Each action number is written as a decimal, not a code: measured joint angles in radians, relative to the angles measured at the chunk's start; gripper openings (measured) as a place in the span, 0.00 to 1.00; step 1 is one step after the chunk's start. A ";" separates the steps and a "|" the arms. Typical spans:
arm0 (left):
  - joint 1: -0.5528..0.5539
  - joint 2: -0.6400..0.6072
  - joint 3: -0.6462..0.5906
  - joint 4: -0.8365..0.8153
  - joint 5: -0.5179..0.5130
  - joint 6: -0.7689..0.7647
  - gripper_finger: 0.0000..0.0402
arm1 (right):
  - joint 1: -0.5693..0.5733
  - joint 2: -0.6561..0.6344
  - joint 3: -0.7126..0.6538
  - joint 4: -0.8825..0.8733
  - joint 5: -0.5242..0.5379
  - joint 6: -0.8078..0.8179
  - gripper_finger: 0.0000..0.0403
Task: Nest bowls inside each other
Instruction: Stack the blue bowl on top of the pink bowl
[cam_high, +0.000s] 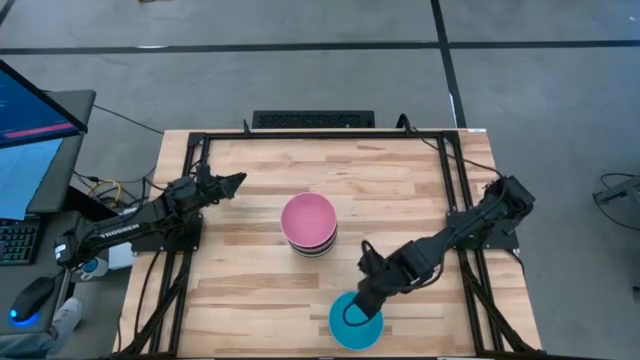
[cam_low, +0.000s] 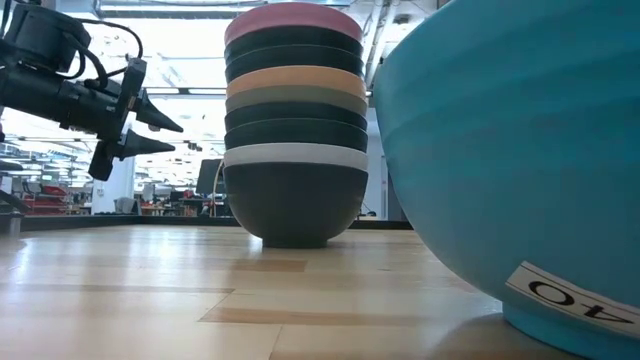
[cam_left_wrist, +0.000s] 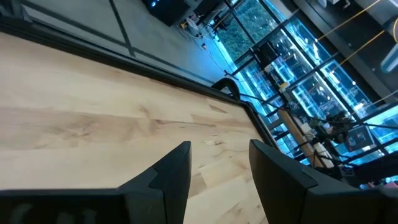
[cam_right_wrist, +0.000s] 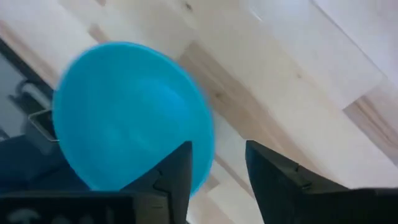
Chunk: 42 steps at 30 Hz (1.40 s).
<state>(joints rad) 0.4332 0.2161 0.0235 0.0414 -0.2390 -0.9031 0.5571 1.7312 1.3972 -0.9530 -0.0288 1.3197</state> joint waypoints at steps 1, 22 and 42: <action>0.000 0.000 0.000 -0.001 0.000 0.000 0.38 | 0.006 0.016 0.000 -0.001 -0.007 -0.003 0.43; 0.000 0.000 0.002 -0.026 0.085 0.000 0.38 | 0.042 0.221 0.001 0.127 -0.108 -0.045 0.36; 0.000 0.000 0.002 -0.031 0.084 0.001 0.38 | -0.139 -0.046 0.440 -0.355 0.009 -0.131 0.04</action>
<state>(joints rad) 0.4332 0.2157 0.0254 0.0105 -0.1551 -0.9024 0.4179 1.6851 1.8371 -1.3078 -0.0202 1.1887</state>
